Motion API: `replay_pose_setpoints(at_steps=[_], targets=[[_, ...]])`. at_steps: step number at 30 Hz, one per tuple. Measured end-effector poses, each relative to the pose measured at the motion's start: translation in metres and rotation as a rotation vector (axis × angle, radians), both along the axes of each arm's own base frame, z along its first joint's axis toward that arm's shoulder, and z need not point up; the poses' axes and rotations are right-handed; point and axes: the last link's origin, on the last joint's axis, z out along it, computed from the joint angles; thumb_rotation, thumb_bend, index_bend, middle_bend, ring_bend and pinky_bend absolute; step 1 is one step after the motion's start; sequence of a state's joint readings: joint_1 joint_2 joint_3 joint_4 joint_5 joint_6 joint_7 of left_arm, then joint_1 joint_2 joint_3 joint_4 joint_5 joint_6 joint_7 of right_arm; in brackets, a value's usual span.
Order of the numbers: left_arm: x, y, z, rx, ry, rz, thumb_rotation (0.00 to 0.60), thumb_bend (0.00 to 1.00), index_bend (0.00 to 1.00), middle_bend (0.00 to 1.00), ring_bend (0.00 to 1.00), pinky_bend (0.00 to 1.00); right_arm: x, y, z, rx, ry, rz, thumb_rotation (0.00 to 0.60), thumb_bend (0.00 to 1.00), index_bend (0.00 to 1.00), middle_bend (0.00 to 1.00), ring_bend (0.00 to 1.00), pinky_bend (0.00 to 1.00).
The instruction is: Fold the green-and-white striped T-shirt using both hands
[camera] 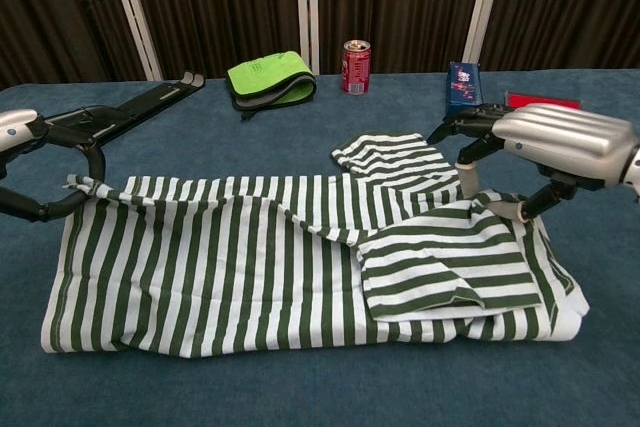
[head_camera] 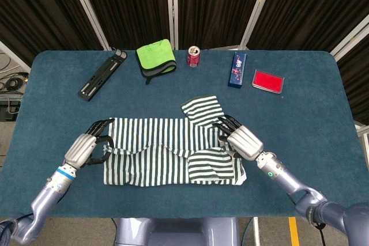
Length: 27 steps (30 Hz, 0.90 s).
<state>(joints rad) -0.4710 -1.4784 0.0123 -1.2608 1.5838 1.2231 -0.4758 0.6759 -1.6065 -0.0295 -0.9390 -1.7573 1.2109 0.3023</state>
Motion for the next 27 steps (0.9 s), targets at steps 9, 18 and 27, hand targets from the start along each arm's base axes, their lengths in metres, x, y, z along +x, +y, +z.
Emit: replay_pose_setpoints(at_steps=[9,18,27], targets=[[0.000,0.035,-0.009,-0.001,-0.003,0.068,0.600,0.55,0.76,0.00,0.00,0.00,0.002,-0.033,-0.019,-0.026,0.034,-0.080,0.600,0.43,0.73,0.12,0.00,0.00],[-0.009,0.054,-0.013,0.006,-0.011,0.112,0.600,0.55,0.76,0.00,0.00,0.00,0.008,-0.053,-0.030,-0.039,0.035,-0.115,0.600,0.43,0.73,0.12,0.00,0.00],[-0.019,0.069,-0.016,0.033,-0.009,0.169,0.600,0.55,0.76,0.00,0.00,0.00,0.012,-0.071,-0.030,-0.084,0.034,-0.141,0.600,0.43,0.73,0.12,0.00,0.00]])
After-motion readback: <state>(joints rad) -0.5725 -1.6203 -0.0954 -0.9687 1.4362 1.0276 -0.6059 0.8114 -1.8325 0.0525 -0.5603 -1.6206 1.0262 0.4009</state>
